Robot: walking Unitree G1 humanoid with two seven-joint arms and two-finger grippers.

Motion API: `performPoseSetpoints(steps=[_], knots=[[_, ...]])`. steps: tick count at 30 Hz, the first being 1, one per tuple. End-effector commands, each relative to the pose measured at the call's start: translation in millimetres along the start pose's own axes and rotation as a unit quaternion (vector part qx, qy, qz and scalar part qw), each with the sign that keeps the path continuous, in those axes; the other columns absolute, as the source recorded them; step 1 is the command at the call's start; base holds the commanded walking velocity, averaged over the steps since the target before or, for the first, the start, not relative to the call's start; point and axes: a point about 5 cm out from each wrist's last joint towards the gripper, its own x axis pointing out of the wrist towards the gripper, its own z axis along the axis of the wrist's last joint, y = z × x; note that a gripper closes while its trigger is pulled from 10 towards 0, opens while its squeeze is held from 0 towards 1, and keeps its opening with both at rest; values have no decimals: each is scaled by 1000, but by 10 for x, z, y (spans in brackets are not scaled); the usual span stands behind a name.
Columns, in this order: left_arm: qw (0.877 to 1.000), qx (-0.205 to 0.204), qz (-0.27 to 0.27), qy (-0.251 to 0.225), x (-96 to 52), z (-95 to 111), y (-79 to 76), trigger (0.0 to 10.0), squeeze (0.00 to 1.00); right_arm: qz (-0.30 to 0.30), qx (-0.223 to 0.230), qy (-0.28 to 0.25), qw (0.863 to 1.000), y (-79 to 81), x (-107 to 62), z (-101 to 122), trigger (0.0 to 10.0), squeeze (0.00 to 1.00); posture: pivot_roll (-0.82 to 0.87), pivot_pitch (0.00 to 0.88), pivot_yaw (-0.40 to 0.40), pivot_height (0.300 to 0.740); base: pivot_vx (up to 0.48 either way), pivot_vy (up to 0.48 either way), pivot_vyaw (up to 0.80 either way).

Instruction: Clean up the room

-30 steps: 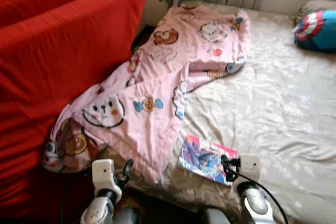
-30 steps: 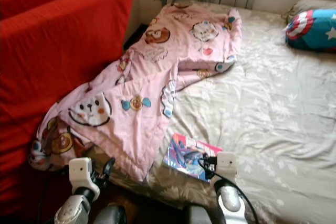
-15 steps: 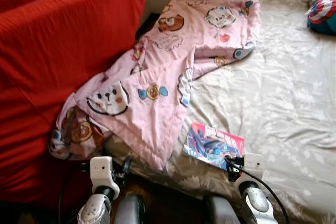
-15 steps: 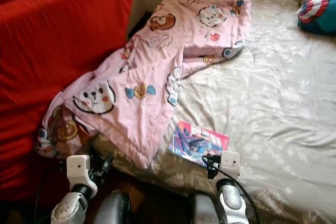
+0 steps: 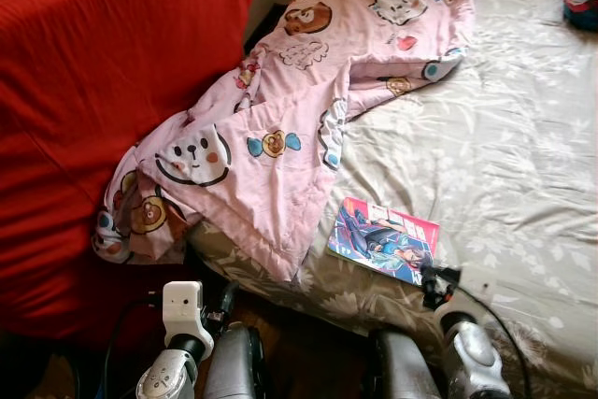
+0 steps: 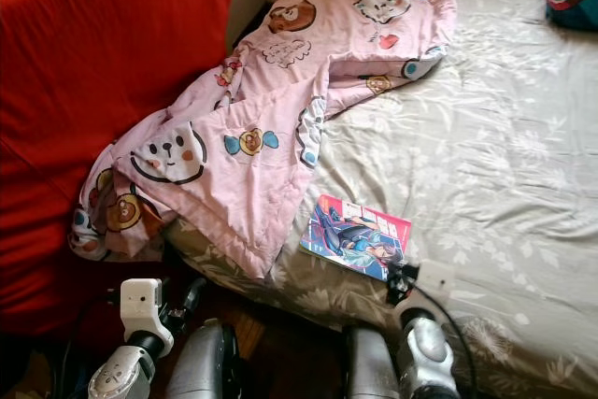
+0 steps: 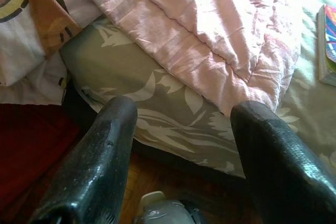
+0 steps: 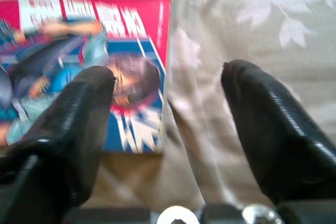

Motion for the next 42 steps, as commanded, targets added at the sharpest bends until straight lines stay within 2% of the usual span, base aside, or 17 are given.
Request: performPoseSetpoints(steps=[1,2,3,4,5,21,25,34,37,42], knots=[[1000,16,4,15,-60,-31,67,10000,0,10,39,32,999,18,-26,-110,10000,1000,43,252,101,612,0,0,0],[1000,16,4,15,-63,-28,71,10000,0,12,45,36,998,21,-22,-113,10000,1000,45,252,102,612,0,0,0],[1000,17,3,15,-66,-23,77,10000,0,11,47,40,998,19,-19,-117,10000,459,50,254,107,612,0,0,0],[1000,18,3,15,-67,-20,80,10000,0,9,47,42,998,16,-17,-118,10000,459,50,254,107,612,0,0,0],[1000,19,3,15,-74,-16,87,10000,0,8,55,47,997,11,-18,-128,10000,0,60,254,113,612,0,0,0],[999,37,3,28,-215,5,189,10000,0,-11,113,53,992,-50,0,-117,10000,0,110,277,157,612,0,0,0],[999,43,3,33,-271,28,218,10000,0,-15,161,58,985,-82,-11,-144,10000,0,128,283,176,612,0,0,0],[998,51,3,40,-339,35,259,10000,0,-26,181,67,981,-132,-46,-201,10000,0,144,292,193,612,0,0,0],[998,54,2,45,-369,40,268,10000,0,-28,220,71,972,-164,-75,-249,10000,0,153,297,201,612,0,0,0],[997,58,-1,46,-384,50,262,10000,0,-42,231,62,970,-241,-101,-258,10000,0,154,299,206,612,0,0,0]])
